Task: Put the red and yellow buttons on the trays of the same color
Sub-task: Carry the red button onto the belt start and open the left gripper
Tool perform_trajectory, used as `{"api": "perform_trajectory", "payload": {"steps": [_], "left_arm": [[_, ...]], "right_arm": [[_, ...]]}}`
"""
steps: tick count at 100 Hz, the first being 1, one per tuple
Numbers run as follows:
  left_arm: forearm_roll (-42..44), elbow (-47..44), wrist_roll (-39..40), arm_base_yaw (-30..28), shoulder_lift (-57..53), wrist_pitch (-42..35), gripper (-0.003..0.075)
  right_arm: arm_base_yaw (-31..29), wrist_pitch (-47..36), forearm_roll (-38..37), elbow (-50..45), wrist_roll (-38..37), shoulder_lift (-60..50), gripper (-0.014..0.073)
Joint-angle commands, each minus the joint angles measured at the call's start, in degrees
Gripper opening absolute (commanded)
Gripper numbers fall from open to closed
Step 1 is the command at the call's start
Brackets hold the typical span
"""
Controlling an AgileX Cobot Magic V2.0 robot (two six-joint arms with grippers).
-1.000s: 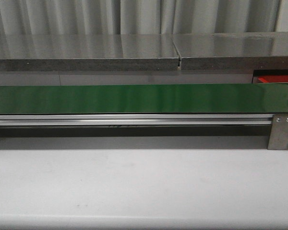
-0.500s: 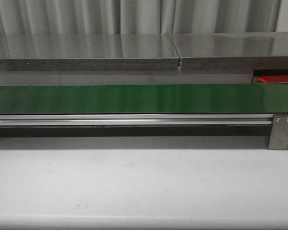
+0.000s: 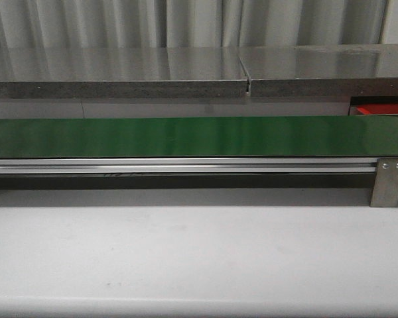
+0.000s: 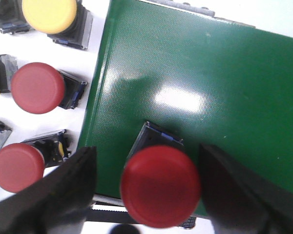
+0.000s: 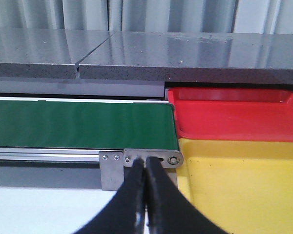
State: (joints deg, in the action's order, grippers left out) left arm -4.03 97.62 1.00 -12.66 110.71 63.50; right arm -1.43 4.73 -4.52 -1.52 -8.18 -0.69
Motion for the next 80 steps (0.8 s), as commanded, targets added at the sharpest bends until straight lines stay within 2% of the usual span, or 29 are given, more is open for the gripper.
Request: {"api": "perform_trajectory", "payload": {"steps": [1,26,49,80], "left_arm": [[-3.02,2.41,-0.4,0.32,-3.23,-1.87,0.0541],[-14.3,7.92,-3.33,0.32,-3.92,-1.53,0.0558],[-14.14,9.4,-3.36,-0.61,-5.22,-0.7,0.0557],[-10.57,8.47,-3.93,-8.09,-6.4,4.04,0.0555]], "right_arm": [[0.01,-4.31,-0.05,1.32,0.5,-1.0,-0.0008],[0.01,-4.31,-0.05,1.32,0.5,-1.0,-0.0008],[0.01,-4.31,-0.05,1.32,0.5,-1.0,-0.0008],[0.01,-4.31,-0.05,1.32,0.5,-1.0,-0.0008]]}}
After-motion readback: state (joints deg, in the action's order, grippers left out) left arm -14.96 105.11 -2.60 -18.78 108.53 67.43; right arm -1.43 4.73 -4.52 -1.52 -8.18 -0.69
